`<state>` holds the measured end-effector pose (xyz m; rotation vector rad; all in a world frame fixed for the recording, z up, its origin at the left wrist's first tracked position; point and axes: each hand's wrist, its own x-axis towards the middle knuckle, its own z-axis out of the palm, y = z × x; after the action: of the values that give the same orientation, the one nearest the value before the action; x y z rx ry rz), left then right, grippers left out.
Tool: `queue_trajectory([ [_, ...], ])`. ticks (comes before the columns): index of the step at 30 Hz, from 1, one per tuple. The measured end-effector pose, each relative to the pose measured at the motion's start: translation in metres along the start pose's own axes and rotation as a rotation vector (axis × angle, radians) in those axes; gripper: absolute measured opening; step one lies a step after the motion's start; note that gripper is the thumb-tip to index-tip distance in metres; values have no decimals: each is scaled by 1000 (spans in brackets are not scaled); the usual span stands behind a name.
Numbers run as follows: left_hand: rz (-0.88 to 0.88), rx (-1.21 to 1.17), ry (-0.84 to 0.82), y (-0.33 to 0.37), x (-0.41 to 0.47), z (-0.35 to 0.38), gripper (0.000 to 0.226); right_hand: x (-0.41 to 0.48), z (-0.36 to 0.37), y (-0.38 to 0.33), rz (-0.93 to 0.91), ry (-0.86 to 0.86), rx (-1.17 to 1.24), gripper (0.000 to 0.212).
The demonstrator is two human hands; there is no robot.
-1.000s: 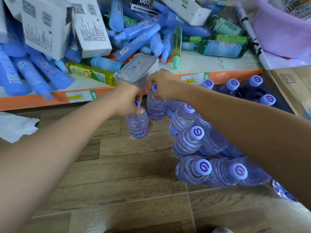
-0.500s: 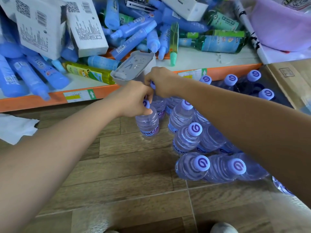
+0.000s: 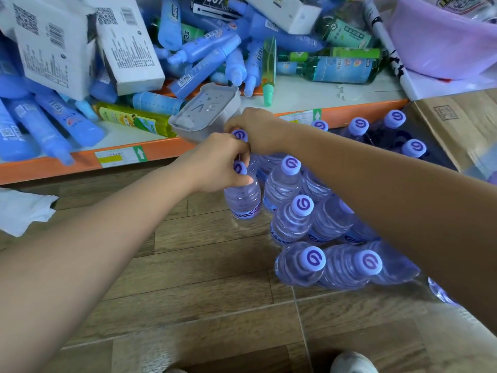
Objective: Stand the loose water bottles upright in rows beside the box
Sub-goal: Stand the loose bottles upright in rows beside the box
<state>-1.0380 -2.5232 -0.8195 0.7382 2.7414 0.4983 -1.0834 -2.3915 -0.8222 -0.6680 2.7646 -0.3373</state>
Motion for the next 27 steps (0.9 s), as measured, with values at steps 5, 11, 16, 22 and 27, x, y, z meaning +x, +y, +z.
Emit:
queue_trajectory([
  [5,10,34,4,11,3,8,25,-7,-2,8,15,67,41,37],
  [11,-112,-68,83,19,9,14,32,-10,-9,18,50,187,100,38],
  [16,-138,-70,98,21,8,24,40,-12,-7,24,62,211,121,38],
  [22,-158,-8,39,20,13,24,47,-8,-5,25,82,240,154,35],
  [27,-224,40,-278,21,26,7,53,-9,-3,24,121,295,170,31],
])
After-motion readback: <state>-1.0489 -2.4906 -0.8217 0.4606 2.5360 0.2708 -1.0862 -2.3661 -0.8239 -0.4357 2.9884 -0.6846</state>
